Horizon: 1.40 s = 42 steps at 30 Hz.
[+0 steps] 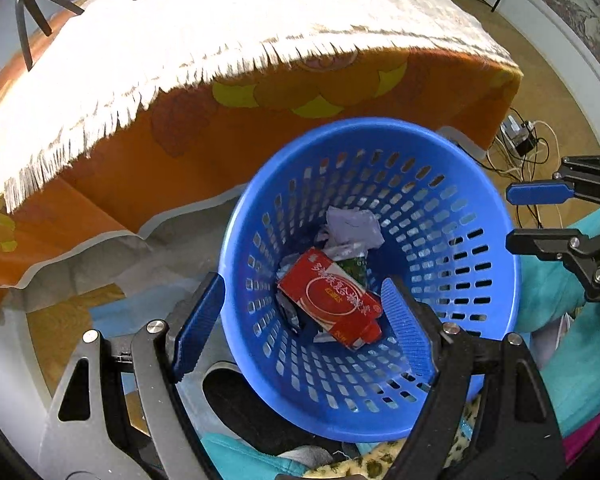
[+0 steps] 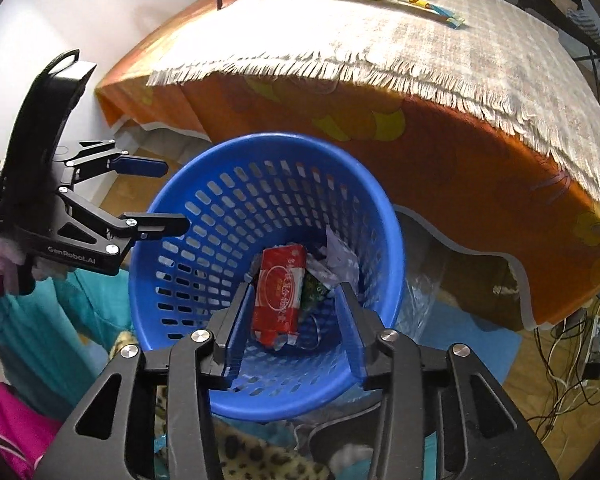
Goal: Collect trash
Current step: 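Move both open tools back over the blanket, then grasp the black hair tie with the left tool while the right tool grasps the white tube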
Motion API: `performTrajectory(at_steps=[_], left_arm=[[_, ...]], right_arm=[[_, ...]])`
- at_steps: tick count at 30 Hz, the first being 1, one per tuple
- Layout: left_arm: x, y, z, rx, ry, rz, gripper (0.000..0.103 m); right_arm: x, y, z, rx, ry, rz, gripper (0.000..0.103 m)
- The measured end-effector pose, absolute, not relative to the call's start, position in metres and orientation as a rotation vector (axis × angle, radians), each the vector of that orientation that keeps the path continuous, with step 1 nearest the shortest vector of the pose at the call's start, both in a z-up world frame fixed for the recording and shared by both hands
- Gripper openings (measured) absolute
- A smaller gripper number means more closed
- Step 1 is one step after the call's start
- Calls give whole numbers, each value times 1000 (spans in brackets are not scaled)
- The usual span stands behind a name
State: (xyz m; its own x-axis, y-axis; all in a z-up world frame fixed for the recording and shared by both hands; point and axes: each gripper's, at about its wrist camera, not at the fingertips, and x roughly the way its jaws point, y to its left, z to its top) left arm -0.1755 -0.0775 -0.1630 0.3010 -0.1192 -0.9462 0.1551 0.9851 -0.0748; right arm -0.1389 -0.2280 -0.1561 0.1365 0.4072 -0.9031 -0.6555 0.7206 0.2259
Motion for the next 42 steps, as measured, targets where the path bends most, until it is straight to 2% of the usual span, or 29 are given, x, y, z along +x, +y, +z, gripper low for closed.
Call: performTrajectory(at_steps=[8, 22, 26, 37, 40, 42], left_arm=[[-147, -63, -138, 24, 1185, -151, 83], [-64, -12, -90, 11, 1053, -36, 83], [-38, 4, -83, -13, 1024, -1, 83], [37, 56, -79, -169, 987, 100, 82], [56, 66, -87, -202, 1005, 118, 74], [69, 71, -94, -207, 1014, 131, 74]], right_arm=[[-117, -228, -140, -229, 1173, 751, 52], [-35, -204, -87, -351, 953, 740, 55], [-7, -197, -80, -364, 901, 737, 65], [77, -172, -79, -306, 925, 763, 65], [96, -164, -84, -306, 942, 767, 65], [107, -159, -87, -316, 950, 766, 65]])
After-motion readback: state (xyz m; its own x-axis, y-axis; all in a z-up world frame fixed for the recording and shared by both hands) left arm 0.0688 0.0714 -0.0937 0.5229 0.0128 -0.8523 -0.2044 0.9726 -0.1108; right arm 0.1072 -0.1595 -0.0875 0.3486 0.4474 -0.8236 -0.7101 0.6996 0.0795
